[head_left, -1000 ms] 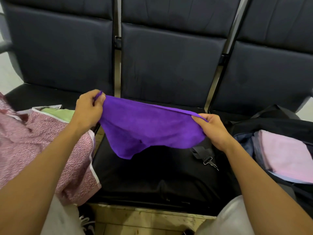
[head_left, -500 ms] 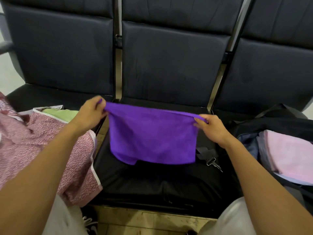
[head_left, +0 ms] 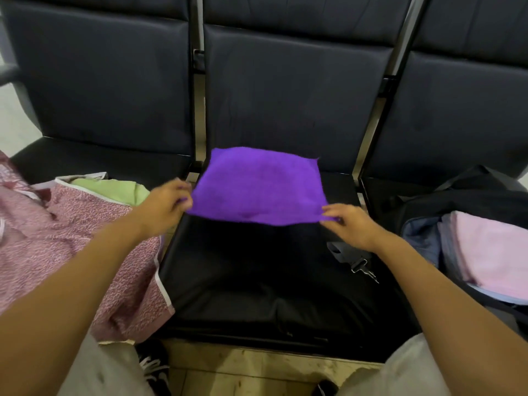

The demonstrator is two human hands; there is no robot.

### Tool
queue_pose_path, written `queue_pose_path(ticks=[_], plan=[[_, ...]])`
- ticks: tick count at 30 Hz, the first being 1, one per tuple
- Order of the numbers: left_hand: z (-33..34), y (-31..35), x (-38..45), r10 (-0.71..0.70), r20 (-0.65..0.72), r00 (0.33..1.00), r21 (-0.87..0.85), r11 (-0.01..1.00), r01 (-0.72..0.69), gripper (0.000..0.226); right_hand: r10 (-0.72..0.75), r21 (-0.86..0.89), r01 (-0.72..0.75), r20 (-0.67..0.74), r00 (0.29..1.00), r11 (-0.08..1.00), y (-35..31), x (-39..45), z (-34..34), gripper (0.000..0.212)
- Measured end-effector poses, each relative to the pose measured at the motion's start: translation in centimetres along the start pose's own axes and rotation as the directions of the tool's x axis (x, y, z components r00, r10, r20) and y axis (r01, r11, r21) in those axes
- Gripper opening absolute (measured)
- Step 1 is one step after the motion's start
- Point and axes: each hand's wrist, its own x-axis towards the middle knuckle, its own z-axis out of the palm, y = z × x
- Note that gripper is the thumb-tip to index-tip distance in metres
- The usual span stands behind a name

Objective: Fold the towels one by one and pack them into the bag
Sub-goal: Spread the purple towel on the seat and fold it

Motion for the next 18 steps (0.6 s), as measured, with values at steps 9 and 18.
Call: queue_pose_path(ticks=[9,18], plan=[[4.4,-2.3,-2.5,-0.07,0.553,0.83,0.12,0.993,0.004,0.013,0.161,-0.211,-0.064,0.486,0.859,0.975,-0.8,-2.1,3.9,0.027],[5.0,-0.8,-3.1,-0.096,0.709,0.699,0.221,0.971,-0.091,0.022,0.198,-0.302,-0.038,0.521,0.83,0.953,-0.6,-4.5,4.8,0.042]])
